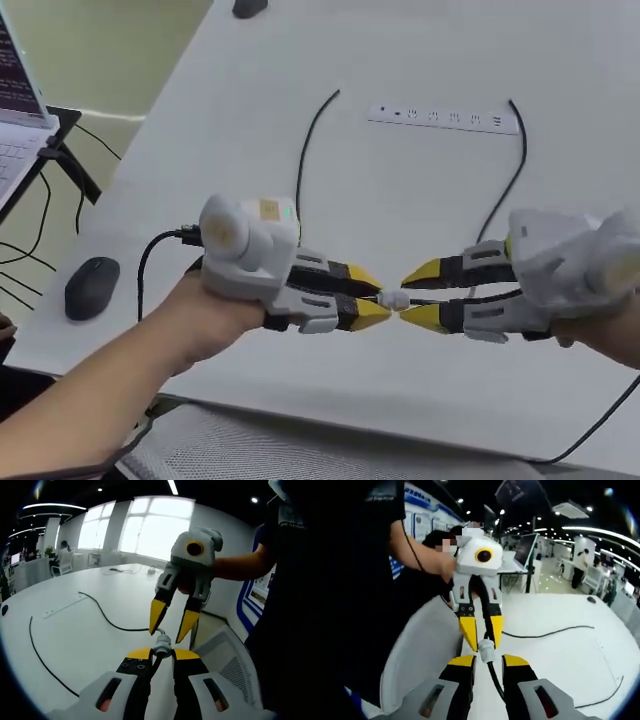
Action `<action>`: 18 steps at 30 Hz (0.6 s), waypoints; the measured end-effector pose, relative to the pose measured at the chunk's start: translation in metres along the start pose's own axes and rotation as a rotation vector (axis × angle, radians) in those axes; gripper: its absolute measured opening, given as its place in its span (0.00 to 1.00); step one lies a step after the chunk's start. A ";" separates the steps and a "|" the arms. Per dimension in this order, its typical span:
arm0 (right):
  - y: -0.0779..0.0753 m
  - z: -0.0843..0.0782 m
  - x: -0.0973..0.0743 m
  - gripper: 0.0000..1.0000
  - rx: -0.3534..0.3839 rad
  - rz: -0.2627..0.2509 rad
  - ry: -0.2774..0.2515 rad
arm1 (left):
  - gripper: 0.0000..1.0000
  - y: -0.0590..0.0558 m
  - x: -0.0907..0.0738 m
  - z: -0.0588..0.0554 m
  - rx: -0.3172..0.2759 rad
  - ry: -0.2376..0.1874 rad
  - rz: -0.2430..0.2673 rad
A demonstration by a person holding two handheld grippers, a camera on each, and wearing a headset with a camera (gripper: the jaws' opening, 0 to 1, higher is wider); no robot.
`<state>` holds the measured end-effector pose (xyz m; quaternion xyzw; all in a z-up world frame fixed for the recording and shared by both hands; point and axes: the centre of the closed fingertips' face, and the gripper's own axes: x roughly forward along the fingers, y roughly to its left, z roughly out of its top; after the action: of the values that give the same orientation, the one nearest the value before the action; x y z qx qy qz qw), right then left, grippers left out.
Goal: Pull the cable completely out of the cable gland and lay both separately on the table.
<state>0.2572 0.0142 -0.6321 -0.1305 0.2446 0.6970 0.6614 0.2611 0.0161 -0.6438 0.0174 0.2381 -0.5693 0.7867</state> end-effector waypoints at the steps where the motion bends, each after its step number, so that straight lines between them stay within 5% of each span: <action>1: -0.003 0.002 -0.002 0.18 0.052 0.010 -0.018 | 0.15 0.000 0.000 0.000 0.004 -0.001 -0.001; 4: -0.007 0.004 -0.006 0.21 0.287 0.115 -0.046 | 0.15 -0.001 -0.001 0.002 0.020 -0.007 -0.004; 7: -0.006 0.007 -0.006 0.22 0.406 0.220 -0.070 | 0.15 -0.001 -0.002 0.003 0.032 -0.007 -0.002; 13: 0.001 0.004 0.003 0.16 0.493 0.319 -0.038 | 0.15 -0.001 -0.003 0.004 0.058 -0.004 0.002; 18: 0.005 0.004 0.008 0.15 0.492 0.351 -0.027 | 0.15 -0.002 -0.003 0.005 0.071 0.003 0.001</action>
<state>0.2520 0.0233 -0.6319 0.0873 0.4160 0.7221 0.5457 0.2603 0.0169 -0.6381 0.0463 0.2192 -0.5770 0.7854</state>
